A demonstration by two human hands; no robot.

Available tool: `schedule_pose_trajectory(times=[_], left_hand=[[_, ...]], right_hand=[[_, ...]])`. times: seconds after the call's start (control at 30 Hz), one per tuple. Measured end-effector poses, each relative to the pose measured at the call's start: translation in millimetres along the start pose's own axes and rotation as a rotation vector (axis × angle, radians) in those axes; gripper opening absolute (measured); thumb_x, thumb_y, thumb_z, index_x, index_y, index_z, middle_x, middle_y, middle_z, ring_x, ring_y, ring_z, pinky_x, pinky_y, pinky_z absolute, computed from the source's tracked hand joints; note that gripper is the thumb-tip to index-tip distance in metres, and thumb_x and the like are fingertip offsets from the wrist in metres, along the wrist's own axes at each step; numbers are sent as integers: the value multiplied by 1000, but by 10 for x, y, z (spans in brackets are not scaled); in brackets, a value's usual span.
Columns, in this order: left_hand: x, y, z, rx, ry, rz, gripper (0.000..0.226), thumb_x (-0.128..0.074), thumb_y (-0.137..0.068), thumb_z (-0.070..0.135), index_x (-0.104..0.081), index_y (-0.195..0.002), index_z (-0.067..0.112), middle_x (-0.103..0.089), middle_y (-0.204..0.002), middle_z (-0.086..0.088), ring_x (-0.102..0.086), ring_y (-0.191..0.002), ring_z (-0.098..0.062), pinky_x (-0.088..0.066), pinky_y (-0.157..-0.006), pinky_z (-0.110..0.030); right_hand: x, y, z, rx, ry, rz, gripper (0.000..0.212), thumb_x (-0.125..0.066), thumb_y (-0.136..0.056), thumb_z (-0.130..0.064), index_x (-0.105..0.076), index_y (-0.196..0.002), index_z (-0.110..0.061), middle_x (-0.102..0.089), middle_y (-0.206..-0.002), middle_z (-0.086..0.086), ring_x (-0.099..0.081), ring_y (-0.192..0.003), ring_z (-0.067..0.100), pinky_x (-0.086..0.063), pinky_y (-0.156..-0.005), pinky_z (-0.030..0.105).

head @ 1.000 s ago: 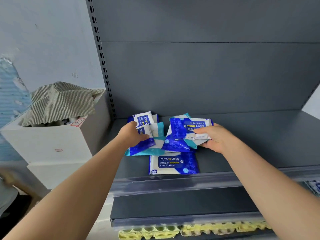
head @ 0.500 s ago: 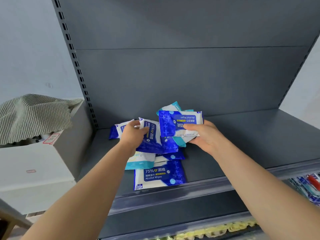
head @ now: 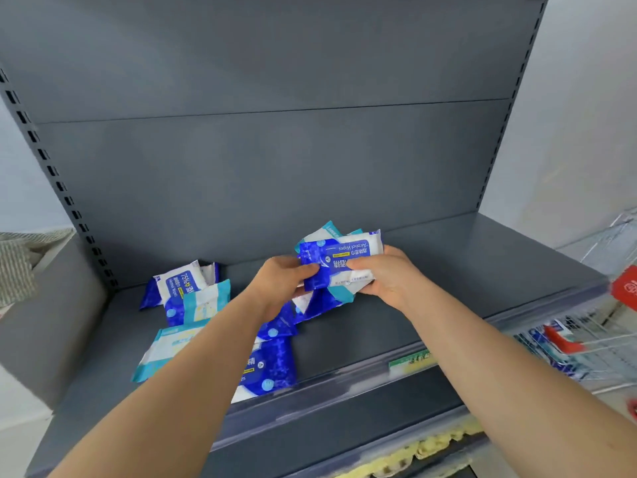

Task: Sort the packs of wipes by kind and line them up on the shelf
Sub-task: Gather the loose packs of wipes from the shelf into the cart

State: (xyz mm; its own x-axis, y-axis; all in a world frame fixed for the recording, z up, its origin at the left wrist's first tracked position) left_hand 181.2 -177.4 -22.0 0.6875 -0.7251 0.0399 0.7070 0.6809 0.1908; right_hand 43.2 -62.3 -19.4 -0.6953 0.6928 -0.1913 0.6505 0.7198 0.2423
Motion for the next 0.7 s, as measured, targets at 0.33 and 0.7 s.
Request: schedule_pose_trajectory(times=[0.33,0.7], left_hand=[[-1,-354,-147,142,-212,370,40,-67,-81,50,-64,-91,12,-62,-92,-5,-58,-84,-26,-41,-72,-33],[-470,-288,-185,178,156,294,121,-99,-31,33,-40,-131,-3,-70,-102,-15,-73,-80,-30,-59,-70,-51]], right_hand=[[560,-364,164,-170,22,-93,31,-65,-82,7,-59,-111,1,-69,-104,20,-70,-90,32,-58,-69,41],[460,-553,250,-200,-51,-330,37,-62,-85,4,-57,-120,-8,-69,-111,18,-69,-94,33,-57,-73,43]])
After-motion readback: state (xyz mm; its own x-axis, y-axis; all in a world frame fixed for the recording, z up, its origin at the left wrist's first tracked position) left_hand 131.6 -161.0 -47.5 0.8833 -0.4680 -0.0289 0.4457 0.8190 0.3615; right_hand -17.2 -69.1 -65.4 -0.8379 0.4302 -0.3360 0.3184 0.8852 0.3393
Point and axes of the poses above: each hand's wrist, its own y-axis away from the middle knuckle, its own x-axis out of the back of the hand, z = x × y, the point moved 6 cm from there along -y, towards the middle knuckle
